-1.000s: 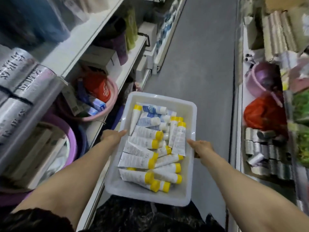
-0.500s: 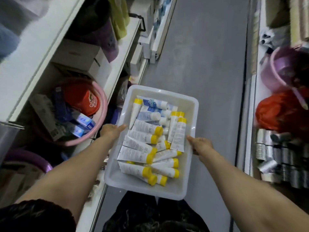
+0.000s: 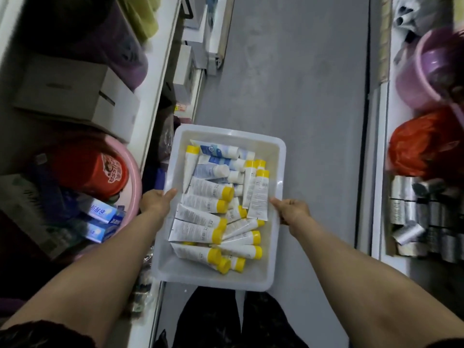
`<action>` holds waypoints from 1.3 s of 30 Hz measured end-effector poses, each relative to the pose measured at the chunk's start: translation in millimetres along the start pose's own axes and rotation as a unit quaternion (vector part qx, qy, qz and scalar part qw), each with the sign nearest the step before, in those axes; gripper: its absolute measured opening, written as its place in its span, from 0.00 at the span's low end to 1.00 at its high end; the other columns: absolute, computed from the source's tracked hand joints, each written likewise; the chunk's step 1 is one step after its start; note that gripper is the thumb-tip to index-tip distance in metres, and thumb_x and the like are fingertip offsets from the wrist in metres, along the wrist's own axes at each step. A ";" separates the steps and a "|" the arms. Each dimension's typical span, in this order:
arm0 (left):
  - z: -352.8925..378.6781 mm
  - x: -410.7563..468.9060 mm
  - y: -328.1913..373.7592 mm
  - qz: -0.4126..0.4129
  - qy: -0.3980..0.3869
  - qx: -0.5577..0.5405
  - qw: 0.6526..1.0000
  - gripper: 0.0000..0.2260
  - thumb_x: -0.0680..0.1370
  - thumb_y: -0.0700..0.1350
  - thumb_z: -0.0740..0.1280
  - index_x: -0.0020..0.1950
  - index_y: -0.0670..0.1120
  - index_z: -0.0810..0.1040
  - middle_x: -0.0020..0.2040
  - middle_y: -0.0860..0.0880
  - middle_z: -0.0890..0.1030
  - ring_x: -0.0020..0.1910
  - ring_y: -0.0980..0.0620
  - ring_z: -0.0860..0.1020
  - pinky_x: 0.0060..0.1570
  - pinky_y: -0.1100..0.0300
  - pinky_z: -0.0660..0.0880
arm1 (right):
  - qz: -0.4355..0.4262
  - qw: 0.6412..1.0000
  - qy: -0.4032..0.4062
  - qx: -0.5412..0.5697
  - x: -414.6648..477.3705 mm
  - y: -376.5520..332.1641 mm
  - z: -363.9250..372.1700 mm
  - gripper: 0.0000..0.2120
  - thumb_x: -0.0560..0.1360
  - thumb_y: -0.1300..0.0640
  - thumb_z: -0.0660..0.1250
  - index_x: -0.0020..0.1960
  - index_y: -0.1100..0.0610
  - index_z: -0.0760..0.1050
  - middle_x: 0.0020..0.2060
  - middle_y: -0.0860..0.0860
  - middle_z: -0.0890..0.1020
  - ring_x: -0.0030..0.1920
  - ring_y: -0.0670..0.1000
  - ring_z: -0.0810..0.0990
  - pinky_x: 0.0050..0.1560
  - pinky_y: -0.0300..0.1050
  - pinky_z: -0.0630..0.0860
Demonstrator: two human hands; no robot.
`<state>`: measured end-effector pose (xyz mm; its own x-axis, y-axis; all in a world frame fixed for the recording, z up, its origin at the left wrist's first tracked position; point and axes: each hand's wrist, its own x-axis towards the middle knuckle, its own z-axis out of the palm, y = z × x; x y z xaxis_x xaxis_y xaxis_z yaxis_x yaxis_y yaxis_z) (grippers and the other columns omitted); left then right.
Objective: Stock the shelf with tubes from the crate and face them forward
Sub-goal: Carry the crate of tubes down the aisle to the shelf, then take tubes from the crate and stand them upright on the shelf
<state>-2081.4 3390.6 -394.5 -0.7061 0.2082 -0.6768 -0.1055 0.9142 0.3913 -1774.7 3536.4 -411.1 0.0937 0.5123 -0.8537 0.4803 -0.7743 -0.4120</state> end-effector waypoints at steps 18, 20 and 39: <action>14.4 26.8 -12.0 -0.043 0.028 -0.051 0.997 0.16 0.75 0.53 0.72 0.45 0.39 0.77 0.41 0.43 0.78 0.40 0.47 0.75 0.41 0.57 0.69 | 0.014 1.000 0.003 -0.020 32.6 15.3 26.3 0.27 0.55 0.41 0.81 0.40 0.61 0.80 0.37 0.59 0.86 0.42 0.62 0.86 0.43 0.59 0.84; 13.4 23.7 -10.3 -0.041 0.033 -0.065 0.997 0.15 0.75 0.52 0.72 0.46 0.41 0.77 0.43 0.44 0.78 0.43 0.46 0.76 0.44 0.57 0.70 | 0.011 1.000 0.014 -0.022 33.3 15.6 28.5 0.21 0.60 0.44 0.81 0.38 0.59 0.79 0.36 0.58 0.85 0.41 0.62 0.85 0.44 0.59 0.83; 29.7 -67.6 -48.3 -0.101 -0.006 -0.185 0.977 0.31 0.68 0.61 0.74 0.59 0.39 0.80 0.57 0.42 0.82 0.55 0.42 0.80 0.59 0.48 0.76 | -0.178 0.955 -0.112 -0.212 -50.0 -34.0 79.1 0.11 0.71 0.48 0.76 0.44 0.55 0.81 0.35 0.48 0.80 0.39 0.50 0.78 0.43 0.48 0.77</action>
<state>-2007.8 3342.7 -386.1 -0.6367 0.0429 -0.7699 -0.4897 0.7488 0.4467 -1864.7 3507.8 -379.5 -0.3063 0.5860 -0.7502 0.7610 -0.3228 -0.5628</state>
